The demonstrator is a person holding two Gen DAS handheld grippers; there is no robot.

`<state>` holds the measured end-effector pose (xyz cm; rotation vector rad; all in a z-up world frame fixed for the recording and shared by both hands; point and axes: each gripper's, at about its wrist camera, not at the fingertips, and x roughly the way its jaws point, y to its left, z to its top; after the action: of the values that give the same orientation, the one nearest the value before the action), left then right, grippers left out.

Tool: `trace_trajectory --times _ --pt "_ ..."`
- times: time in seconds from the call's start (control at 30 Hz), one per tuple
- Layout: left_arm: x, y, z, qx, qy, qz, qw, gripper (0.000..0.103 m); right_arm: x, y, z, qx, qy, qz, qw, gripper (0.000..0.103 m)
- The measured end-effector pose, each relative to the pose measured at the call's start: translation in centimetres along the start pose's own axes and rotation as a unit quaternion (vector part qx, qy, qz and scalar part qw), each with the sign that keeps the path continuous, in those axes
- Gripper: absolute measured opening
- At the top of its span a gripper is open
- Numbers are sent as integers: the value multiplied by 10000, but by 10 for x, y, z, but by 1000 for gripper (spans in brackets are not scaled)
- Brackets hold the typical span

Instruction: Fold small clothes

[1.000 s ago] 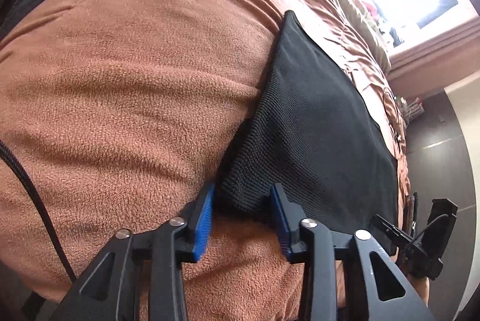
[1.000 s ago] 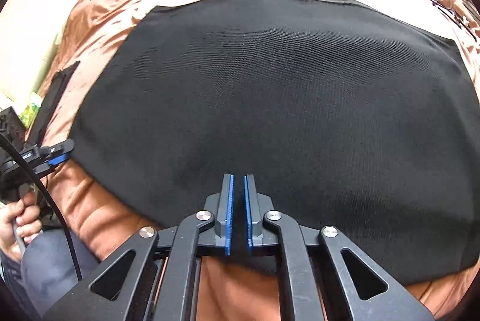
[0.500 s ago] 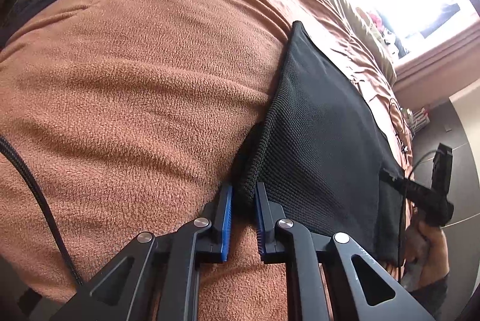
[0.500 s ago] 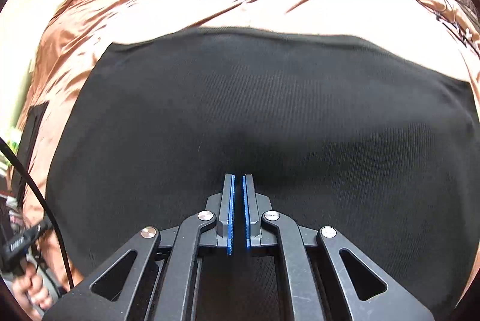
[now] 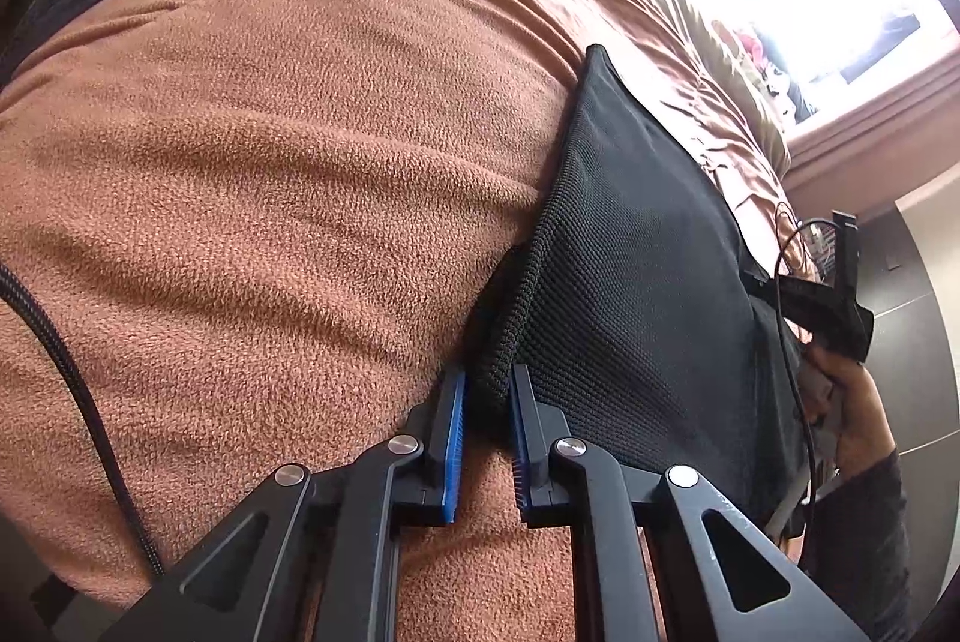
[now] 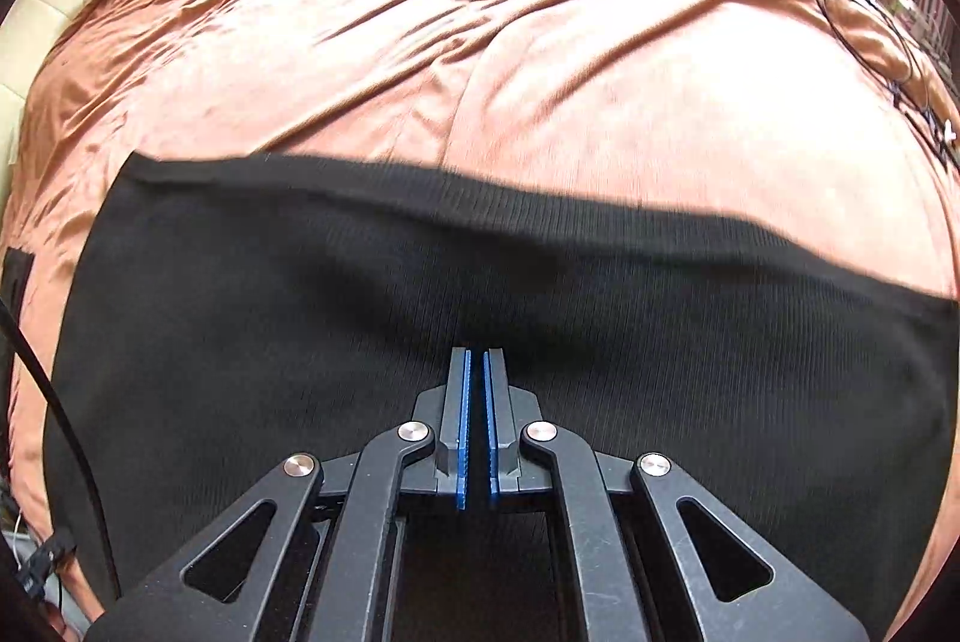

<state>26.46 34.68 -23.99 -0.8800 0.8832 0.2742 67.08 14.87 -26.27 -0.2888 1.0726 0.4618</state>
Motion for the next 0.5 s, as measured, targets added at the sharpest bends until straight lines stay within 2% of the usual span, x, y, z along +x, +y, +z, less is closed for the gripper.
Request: trace_trajectory --times 0.23,0.37,0.5 --pt "2 2 1 -44 1 -85 10000 14 16 6 32 -69 -37 -343 9994 0" --pt "1 4 0 -67 -1 -141 9999 13 12 9 42 12 -25 -300 9995 0" --pt "0 7 0 -86 13 -199 9998 13 -12 13 36 -44 -71 -65 9999 1"
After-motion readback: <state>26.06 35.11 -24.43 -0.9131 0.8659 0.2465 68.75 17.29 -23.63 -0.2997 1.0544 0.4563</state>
